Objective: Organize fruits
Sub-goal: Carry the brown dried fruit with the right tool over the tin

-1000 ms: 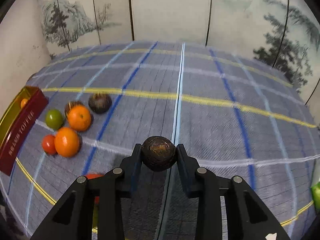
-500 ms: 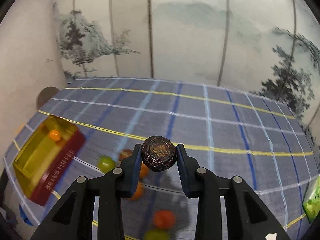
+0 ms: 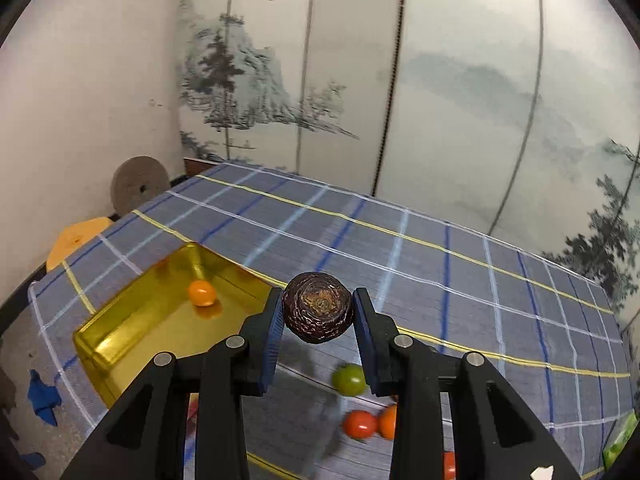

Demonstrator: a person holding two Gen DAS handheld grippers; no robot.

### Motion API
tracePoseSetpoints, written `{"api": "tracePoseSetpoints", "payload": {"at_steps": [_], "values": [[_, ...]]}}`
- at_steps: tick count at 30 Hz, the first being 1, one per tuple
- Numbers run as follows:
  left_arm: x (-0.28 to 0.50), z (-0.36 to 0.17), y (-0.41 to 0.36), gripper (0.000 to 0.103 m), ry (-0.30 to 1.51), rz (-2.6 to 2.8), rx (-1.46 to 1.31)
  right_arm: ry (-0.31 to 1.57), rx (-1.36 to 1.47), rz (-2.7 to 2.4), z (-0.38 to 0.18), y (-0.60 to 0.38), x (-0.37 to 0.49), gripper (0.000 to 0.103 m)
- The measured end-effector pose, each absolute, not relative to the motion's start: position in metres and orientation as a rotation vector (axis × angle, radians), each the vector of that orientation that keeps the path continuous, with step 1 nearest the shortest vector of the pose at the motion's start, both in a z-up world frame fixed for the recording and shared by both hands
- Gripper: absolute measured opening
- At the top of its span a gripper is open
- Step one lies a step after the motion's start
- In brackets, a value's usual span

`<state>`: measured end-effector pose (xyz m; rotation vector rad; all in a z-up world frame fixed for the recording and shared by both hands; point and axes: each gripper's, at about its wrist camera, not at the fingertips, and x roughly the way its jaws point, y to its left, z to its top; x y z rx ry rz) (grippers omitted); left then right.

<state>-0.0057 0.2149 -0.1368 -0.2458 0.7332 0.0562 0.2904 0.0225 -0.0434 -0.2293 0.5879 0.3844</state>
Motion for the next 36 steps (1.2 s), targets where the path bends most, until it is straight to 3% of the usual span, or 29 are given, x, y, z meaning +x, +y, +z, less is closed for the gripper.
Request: {"api": "tracePoseSetpoints", "payload": {"at_steps": [24,36], "values": [[-0.01,-0.157,0.238,0.085,0.759,0.085,-0.305,0.61,-0.34,0.49,-0.068,0.111,0.263,0.031],[-0.011,-0.172,0.255,0.085,0.791,0.125,-0.345,0.684,-0.404,0.57,-0.109,0.166,0.256,0.031]]}}
